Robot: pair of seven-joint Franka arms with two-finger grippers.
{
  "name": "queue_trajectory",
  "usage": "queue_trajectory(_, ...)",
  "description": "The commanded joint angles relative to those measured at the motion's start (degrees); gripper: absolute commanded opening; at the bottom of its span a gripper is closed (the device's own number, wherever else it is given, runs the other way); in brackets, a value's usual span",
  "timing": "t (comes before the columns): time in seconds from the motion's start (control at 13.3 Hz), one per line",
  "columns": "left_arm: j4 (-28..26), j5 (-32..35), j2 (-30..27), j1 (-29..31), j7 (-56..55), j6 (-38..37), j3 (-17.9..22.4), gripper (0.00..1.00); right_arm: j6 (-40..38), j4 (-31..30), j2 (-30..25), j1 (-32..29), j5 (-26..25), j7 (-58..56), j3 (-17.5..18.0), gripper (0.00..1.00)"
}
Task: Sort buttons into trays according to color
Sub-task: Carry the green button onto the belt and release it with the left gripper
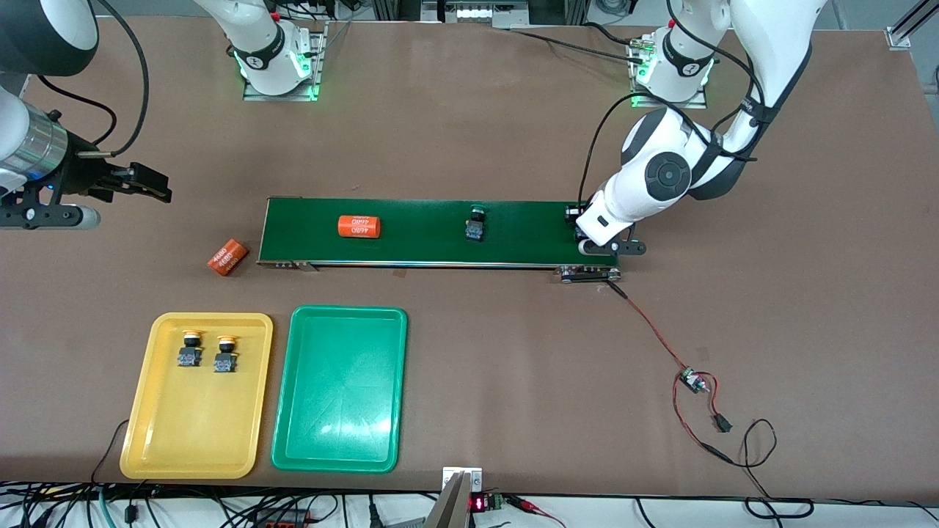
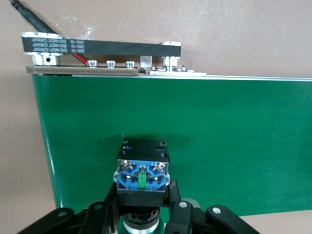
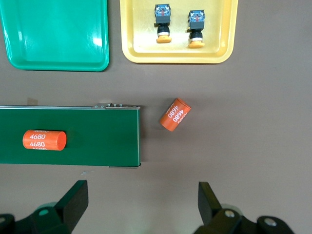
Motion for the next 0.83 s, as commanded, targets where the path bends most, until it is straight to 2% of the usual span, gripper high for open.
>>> queue_trajectory(0.0, 1.0, -0.2, 0.8, -0.8, -0.3, 0.1, 0.8, 0.01, 0.0, 1.1, 1.2, 0.0, -0.8, 0.6, 0.3, 1.0)
queue_trajectory(0.08, 1.1, -0.2, 0.8, -0.8, -0.3, 0.1, 0.8, 0.05, 0.0, 1.4, 1.2, 0.0, -1.5, 0.4, 0.3, 1.0)
queue_trajectory(0.15, 1.2, -0.2, 0.8, -0.8, -0.1, 0.1, 0.8, 0.21, 0.0, 1.7, 1.6, 0.1, -2.2, 0.5, 0.4, 1.0)
queue_trajectory(0.23, 1.4, -0.3, 0.8, -0.8, -0.3, 0.1, 0.9, 0.69, 0.0, 1.7, 1.7, 0.4, -2.4, 0.6, 0.6, 1.0)
queue_trajectory(0.3, 2.0, -0.2, 0.7, -0.8, 0.1, 0.0, 1.4, 1.0, -0.4, 1.7, 1.8, 0.9, -2.3, 0.6, 0.6, 1.0)
queue_trajectory(0.75, 3.5, -0.2, -1.3, -0.7, 0.4, -0.5, 3.5, 1.0, 0.1, 2.6, 2.9, 1.2, -1.7, 0.7, 0.6, 1.0)
